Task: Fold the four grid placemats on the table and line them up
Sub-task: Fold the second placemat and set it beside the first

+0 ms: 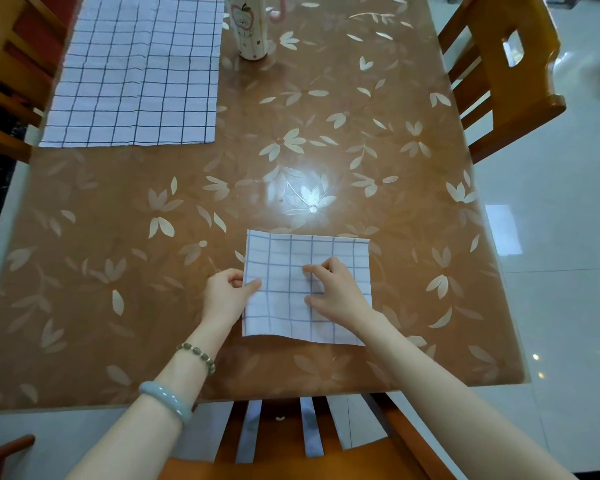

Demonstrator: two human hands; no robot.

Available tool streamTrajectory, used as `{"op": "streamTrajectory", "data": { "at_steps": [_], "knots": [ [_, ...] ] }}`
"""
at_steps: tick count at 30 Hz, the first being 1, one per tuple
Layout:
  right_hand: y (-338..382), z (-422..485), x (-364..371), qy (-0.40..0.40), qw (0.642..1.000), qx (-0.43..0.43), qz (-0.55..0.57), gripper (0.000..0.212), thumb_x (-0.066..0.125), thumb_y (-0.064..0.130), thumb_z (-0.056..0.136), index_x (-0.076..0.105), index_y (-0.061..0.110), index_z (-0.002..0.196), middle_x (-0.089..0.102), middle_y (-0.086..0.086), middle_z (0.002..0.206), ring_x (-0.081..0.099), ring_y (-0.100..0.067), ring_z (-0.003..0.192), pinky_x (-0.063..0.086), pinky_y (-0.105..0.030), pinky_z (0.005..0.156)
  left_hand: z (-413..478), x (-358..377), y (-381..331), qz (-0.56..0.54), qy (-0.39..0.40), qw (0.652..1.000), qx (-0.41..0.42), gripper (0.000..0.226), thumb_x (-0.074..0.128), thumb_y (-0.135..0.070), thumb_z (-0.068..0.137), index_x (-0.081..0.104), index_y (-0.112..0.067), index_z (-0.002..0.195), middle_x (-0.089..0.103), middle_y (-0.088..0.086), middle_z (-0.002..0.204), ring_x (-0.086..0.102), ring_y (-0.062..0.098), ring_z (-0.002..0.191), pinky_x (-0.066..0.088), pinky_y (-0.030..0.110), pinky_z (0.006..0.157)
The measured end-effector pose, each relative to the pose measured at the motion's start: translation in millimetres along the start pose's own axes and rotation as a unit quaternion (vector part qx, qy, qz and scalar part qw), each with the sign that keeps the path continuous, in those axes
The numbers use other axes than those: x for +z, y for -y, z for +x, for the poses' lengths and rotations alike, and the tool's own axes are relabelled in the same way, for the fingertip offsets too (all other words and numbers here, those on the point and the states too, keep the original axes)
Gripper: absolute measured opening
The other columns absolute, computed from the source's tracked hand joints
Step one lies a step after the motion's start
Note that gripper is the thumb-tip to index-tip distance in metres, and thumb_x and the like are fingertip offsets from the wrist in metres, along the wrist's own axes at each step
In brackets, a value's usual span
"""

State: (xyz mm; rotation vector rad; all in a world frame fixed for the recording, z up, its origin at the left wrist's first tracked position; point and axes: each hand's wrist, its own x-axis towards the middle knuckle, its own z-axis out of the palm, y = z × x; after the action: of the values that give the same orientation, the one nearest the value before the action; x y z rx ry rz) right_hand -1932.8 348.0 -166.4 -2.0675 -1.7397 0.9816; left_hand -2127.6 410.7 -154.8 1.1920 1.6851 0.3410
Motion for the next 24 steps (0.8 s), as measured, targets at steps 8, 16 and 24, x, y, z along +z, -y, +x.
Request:
{"op": "streamTrajectory", "data": {
  "at_steps": [8,16,24],
  "knots": [
    [27.7,10.5,17.0,0.049,0.998,-0.020,-0.026,0.074,0.070,0.026,0.075,0.039,0.018,0.142,0.035,-0.002,0.104,0.038,-0.022,0.098,0.043,-0.034,0.087,-3.6,-42.1,20.4,0.057,0.032,0.993,0.094,0.062,0.075,-0.020,0.081,0.043,-0.027,0.133,0.056,-0.012,0.105,0.060,0.011,0.085,0.045,0.020,0.064],
    [32.5,13.1,12.8,0.091,0.986,-0.005,-0.140,0.118,0.081,0.052,0.058,0.012,0.022,0.150,0.033,-0.005,0.108,0.038,-0.022,0.096,0.042,-0.033,0.085,-4.3,-56.4,32.6,0.194,0.189,0.951,0.148,0.096,0.078,-0.016,0.077,0.018,-0.031,0.151,0.021,-0.018,0.142,0.035,0.004,0.121,0.035,0.020,0.095],
    [35.0,15.8,7.1,0.129,0.978,0.017,-0.166,0.135,0.087,0.045,0.053,-0.004,0.021,0.150,0.034,-0.009,0.120,0.040,-0.024,0.104,0.043,-0.034,0.091,-16.2,-58.0,21.2,0.161,0.181,0.955,0.171,0.095,0.073,-0.014,0.082,0.012,-0.032,0.152,0.016,-0.028,0.139,0.029,-0.002,0.127,0.033,0.016,0.098]
  ]
}}
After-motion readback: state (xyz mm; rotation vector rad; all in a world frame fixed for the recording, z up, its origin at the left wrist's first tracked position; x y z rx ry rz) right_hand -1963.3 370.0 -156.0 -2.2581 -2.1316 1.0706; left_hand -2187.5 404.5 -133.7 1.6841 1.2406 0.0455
